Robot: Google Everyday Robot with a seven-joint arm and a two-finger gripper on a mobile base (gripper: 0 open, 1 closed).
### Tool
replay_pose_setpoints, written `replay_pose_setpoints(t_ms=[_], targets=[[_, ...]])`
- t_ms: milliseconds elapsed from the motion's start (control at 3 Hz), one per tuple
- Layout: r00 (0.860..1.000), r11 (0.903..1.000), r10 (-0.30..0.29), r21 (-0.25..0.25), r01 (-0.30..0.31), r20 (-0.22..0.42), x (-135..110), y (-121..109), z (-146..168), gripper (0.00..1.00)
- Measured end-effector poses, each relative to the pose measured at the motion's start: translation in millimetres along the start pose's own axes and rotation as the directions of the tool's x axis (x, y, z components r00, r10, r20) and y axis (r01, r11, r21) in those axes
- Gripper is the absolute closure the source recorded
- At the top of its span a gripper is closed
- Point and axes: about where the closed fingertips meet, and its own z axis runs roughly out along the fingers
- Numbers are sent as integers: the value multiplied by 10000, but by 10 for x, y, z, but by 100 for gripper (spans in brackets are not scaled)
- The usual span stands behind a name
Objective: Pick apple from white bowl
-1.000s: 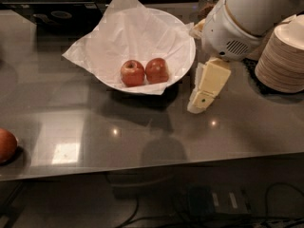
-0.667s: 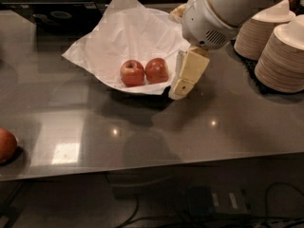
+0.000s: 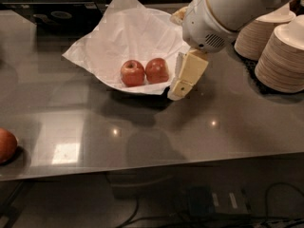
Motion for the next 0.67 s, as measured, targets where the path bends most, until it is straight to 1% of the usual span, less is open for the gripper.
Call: replay_pose_setpoints(t_ms=[333, 667], targets=[[9976, 9980, 568, 238, -578, 405, 173, -149, 185, 0], [9895, 9935, 1092, 217, -1117, 947, 319, -291, 349, 0]])
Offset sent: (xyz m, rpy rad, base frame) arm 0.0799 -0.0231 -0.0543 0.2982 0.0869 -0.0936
